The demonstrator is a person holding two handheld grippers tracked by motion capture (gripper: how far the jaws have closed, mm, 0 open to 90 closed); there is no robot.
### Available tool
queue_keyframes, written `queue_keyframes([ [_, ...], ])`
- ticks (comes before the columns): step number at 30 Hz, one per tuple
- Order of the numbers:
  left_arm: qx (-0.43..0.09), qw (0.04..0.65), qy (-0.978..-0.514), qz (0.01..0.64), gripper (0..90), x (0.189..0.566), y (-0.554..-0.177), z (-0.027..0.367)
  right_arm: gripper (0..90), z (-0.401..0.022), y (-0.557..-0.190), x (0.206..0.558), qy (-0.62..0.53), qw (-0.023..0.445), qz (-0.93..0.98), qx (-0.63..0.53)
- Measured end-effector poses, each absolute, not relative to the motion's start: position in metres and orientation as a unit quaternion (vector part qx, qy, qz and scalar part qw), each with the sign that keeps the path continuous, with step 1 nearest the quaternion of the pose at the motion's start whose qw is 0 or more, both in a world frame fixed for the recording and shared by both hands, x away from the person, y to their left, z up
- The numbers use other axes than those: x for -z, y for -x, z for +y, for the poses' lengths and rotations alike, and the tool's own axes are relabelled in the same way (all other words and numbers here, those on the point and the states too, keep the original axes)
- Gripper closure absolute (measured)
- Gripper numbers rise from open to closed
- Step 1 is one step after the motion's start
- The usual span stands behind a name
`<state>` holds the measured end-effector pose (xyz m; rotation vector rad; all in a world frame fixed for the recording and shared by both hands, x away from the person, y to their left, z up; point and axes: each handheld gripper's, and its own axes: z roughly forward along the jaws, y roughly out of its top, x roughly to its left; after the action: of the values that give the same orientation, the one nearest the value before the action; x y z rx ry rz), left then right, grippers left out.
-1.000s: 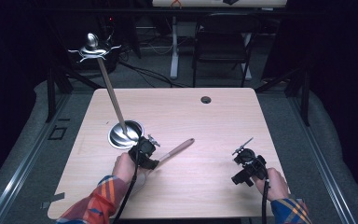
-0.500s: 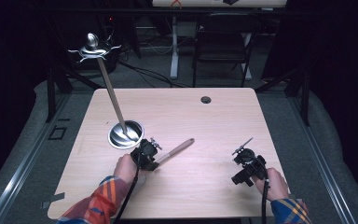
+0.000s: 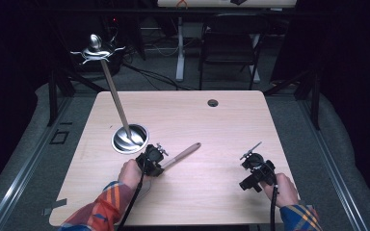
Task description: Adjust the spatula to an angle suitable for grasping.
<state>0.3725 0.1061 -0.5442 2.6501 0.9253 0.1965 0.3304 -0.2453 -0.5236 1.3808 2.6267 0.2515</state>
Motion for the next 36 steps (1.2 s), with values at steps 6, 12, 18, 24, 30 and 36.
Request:
queue_keyframes([
  [6,-0.056,0.155,-0.935,0.315,77.6,0.543,-0.374,0.110,15.6,-0.245,-0.330,0.524,-0.462,0.080,0.880,-0.083],
  [12,-0.043,0.143,-0.941,0.305,77.6,0.541,-0.374,0.114,15.6,-0.245,-0.330,0.524,-0.463,0.081,0.878,-0.087],
  [18,-0.030,0.134,-0.944,0.298,77.7,0.540,-0.375,0.120,15.6,-0.245,-0.330,0.524,-0.463,0.086,0.878,-0.089],
  [24,-0.024,0.124,-0.947,0.296,77.7,0.539,-0.374,0.124,15.6,-0.245,-0.330,0.524,-0.463,0.081,0.878,-0.093],
  [30,-0.018,0.117,-0.948,0.297,77.8,0.538,-0.373,0.128,15.6,-0.245,-0.330,0.524,-0.465,0.082,0.877,-0.091],
  [36,-0.008,0.107,-0.948,0.300,77.7,0.538,-0.372,0.136,15.6,-0.245,-0.330,0.525,-0.467,0.082,0.875,-0.093],
])
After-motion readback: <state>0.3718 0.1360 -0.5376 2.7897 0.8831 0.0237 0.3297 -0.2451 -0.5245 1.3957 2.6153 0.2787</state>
